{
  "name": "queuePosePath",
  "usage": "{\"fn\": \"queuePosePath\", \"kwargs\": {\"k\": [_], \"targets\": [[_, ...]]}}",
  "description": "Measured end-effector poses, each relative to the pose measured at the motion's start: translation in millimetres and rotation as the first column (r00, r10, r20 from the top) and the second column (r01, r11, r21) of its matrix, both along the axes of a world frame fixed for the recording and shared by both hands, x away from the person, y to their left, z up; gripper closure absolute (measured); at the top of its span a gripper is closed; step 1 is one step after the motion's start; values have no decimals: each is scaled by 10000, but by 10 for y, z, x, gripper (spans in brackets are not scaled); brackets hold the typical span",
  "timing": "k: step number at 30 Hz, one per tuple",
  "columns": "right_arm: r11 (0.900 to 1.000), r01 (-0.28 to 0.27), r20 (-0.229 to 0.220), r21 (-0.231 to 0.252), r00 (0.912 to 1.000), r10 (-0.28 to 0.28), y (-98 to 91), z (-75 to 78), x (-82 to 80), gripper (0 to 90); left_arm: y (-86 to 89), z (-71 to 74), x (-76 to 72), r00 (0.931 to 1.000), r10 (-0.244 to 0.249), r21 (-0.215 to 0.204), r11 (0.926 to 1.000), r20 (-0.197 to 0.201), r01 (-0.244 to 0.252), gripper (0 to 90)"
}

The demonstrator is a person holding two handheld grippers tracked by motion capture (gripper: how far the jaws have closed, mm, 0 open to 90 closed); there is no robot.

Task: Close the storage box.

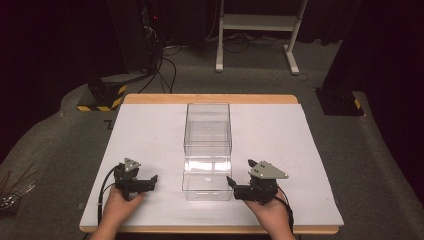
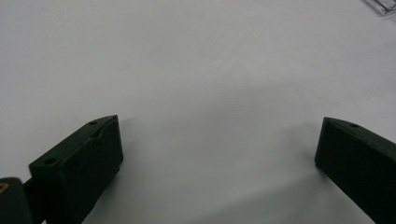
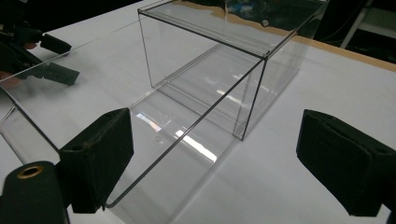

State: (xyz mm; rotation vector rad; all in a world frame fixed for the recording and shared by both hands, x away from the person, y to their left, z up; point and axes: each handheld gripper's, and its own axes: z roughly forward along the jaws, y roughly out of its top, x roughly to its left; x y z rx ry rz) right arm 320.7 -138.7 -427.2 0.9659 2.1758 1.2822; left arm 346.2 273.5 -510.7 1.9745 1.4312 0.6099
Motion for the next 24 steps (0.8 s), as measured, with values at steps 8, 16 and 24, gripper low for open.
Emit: {"fn": "queuePosePath", "kwargs": {"k": [8,16,24], "targets": [[9994,-251,-100,233,9996,253,16,2,-81,123,1,0,1,10000,-4,-5,10000,-8,4,11],[9964,-601,-292,598,9977,619,23,5,-132,132,0,0,0,10000,1,-10,10000,-5,-1,11],[9957,-764,-348,533,9963,783,56,-27,-162,133,1,0,1,10000,-1,-10,10000,-9,1,11]]}}
